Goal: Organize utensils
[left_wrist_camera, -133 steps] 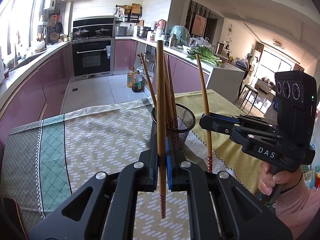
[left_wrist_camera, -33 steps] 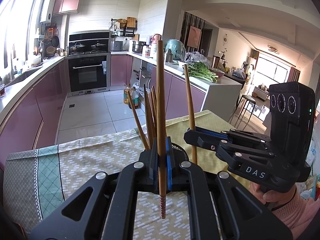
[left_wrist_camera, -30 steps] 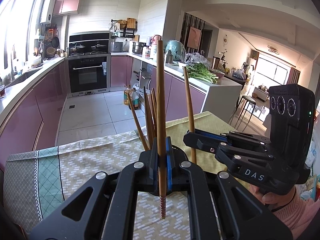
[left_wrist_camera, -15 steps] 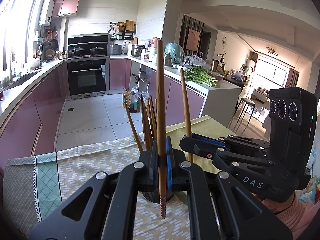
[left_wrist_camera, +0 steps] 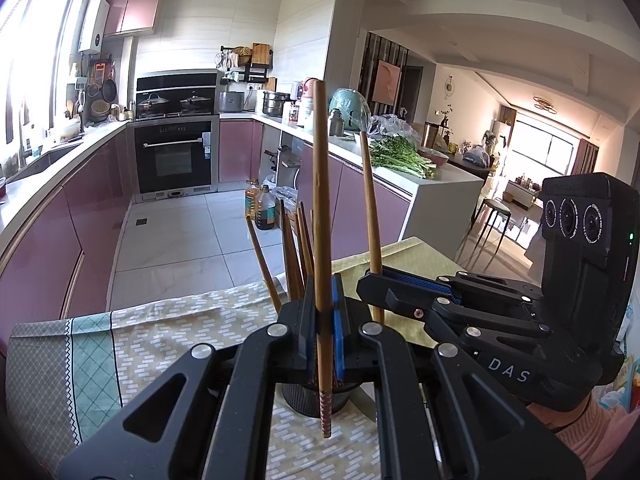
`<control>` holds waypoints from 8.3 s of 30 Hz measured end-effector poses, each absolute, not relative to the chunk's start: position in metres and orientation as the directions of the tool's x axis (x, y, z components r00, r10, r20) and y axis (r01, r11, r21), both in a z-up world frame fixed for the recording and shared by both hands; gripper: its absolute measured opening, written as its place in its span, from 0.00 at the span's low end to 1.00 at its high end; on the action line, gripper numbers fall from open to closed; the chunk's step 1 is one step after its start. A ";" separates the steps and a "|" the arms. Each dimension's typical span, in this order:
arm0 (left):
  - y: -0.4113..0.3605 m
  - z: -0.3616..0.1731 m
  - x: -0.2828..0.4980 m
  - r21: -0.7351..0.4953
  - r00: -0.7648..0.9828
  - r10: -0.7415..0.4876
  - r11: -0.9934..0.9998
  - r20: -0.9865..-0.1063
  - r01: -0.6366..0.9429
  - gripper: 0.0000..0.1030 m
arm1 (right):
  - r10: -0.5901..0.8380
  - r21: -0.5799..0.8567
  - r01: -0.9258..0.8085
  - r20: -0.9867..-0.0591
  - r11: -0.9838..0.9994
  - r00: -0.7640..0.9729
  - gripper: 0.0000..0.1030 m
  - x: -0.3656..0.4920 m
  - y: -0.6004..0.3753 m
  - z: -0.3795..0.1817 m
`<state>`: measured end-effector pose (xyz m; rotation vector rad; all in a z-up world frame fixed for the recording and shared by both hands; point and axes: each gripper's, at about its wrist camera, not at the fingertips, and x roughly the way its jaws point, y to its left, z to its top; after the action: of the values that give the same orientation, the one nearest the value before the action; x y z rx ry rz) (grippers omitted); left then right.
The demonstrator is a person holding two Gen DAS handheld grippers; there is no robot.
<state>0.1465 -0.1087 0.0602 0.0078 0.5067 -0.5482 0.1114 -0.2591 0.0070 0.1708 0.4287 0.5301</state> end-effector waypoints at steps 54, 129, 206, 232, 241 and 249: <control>-0.108 0.074 0.162 -0.142 0.749 -0.508 0.855 -0.426 0.499 0.07 | 0.511 0.274 -0.439 -0.312 0.856 0.801 0.05 0.135 -0.268 0.025; -0.107 0.046 0.184 -0.125 0.723 -0.472 0.869 -0.505 0.479 0.07 | 0.454 0.266 -0.374 -0.394 0.889 0.799 0.05 0.157 -0.266 -0.017; 0.005 0.036 0.030 -0.001 0.961 -0.074 0.997 -0.268 0.077 0.94 | 0.283 0.061 -0.276 -0.233 0.959 0.931 0.93 0.027 -0.249 -0.028; 0.002 0.044 0.010 0.009 0.974 -0.048 0.999 -0.222 0.051 0.94 | 0.291 0.056 -0.286 -0.217 0.957 0.932 0.93 0.017 -0.247 -0.028; 0.002 0.044 0.010 0.011 0.974 -0.048 0.999 -0.222 0.052 0.94 | 0.287 0.059 -0.281 -0.217 0.958 0.933 0.93 0.017 -0.249 -0.027; 0.002 0.046 0.010 0.015 0.976 -0.042 0.999 -0.214 0.047 0.94 | 0.286 0.062 -0.279 -0.209 0.958 0.935 0.93 0.017 -0.250 -0.025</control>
<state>0.0098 0.0019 0.0460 0.0195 0.2151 -0.0448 0.0174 -0.2495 -0.0254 0.0318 0.2184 0.2887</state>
